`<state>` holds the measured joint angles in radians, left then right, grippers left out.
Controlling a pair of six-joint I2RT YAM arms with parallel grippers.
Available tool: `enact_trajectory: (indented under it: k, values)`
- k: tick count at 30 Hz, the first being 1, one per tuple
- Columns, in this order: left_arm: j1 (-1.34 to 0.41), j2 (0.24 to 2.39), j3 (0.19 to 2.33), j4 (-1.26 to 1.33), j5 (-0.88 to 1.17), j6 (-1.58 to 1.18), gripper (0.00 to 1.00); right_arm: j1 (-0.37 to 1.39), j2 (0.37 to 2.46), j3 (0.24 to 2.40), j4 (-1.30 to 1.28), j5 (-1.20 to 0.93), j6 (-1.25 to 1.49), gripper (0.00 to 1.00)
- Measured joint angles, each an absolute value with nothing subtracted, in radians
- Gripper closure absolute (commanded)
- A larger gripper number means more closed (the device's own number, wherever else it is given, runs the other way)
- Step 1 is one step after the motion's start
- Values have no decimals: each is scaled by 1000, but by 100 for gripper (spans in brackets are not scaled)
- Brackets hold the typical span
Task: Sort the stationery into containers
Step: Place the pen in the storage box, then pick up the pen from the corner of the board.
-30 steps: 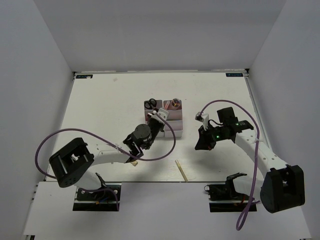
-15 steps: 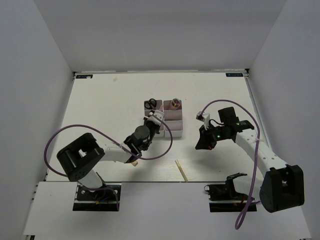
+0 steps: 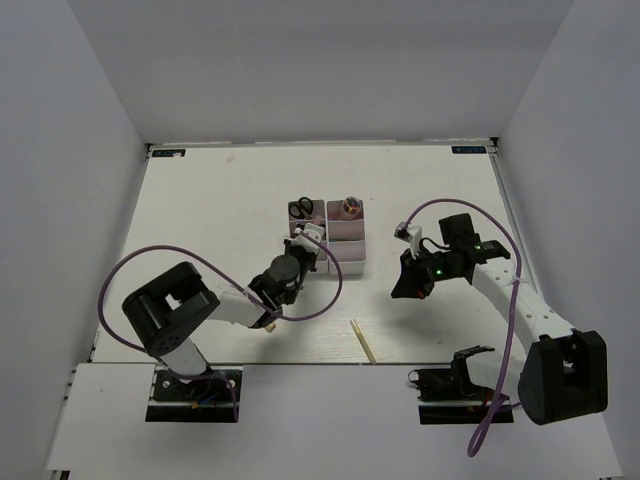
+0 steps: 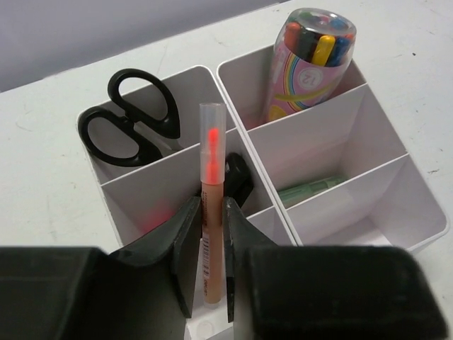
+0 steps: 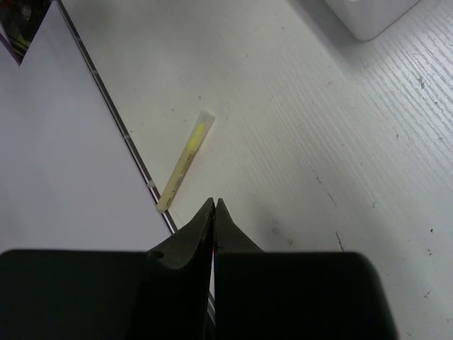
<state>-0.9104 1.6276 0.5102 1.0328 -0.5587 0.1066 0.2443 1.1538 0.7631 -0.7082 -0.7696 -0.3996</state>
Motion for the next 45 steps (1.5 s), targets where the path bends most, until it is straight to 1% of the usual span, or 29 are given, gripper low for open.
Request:
enact_trajectory:
  k: [1,4,6,13,14,15,16,17,18,19,20,21,22,23,24,25,26,27,29,30,32,34,35,37,38,39,41,44,45]
  values:
    - [-910,1629,510,1033,-560,104,63,243,1154,763,-708,-770,-400,100]
    - [-909,1631,505,1036,-563,94,60,239,1154,763,-708,-775,-400,100]
    - [-907,1631,496,1036,-566,91,56,237,1154,763,-709,-776,-400,100]
    - [-907,1613,469,1031,-568,81,51,234,1154,763,-709,-788,-401,100]
    - [-908,1596,466,1024,-568,81,50,233,1154,763,-709,-789,-401,73]
    - [-910,1578,464,1018,-568,82,49,230,1155,763,-711,-789,-397,59]
    - [-914,1551,463,998,-566,81,50,229,1156,763,-714,-790,-400,51]
    - [-923,1513,462,970,-565,79,55,228,1158,763,-717,-792,-401,47]
    - [-936,1467,462,932,-563,73,78,228,1160,763,-719,-794,-406,50]
    - [-952,1415,463,888,-558,49,93,228,1163,763,-722,-796,-414,58]
    - [-967,1356,474,797,-552,28,100,228,1167,763,-726,-797,-419,72]
    - [-977,1297,493,685,-542,1,100,228,1171,764,-731,-797,-424,96]
    - [-988,1241,530,557,-527,-36,100,229,1176,764,-735,-797,-428,100]
    - [-994,1195,585,421,-503,-90,100,230,1181,764,-739,-799,-424,100]
    - [-997,1166,633,326,-484,-136,95,230,1186,764,-743,-798,-423,100]
    - [-999,1142,690,210,-453,-192,59,230,1190,764,-746,-796,-422,100]
    - [-1003,1132,736,118,-427,-234,39,230,1195,764,-749,-793,-421,100]
    - [-1007,1129,781,30,-402,-297,25,230,1199,765,-751,-788,-420,96]
    - [-1033,1153,854,-142,-366,-427,15,230,1203,765,-753,-776,-414,84]
    - [-1053,1178,881,-211,-355,-490,15,230,1204,765,-753,-768,-404,80]
    - [-1105,1246,921,-347,-340,-616,15,230,1204,766,-749,-742,-384,65]
    - [-1148,1326,949,-478,-332,-754,16,230,1204,769,-746,-711,-364,58]
    - [-1166,1364,962,-542,-334,-822,16,229,1204,772,-741,-698,-353,58]
    - [-1195,1437,1011,-672,-352,-945,24,229,1204,776,-731,-669,-338,58]
    - [-1208,1472,1045,-733,-367,-1000,34,229,1204,778,-728,-658,-327,81]
    - [-1220,1498,1077,-782,-380,-1042,39,229,1203,779,-723,-647,-324,100]
    - [-1249,1558,1172,-900,-409,-1113,44,229,1203,780,-714,-622,-299,100]
    - [-1281,1638,1301,-990,-448,-1219,44,229,1194,780,-696,-561,-261,100]
    - [-1289,1658,1324,-999,-455,-1244,39,229,1189,780,-689,-534,-242,85]
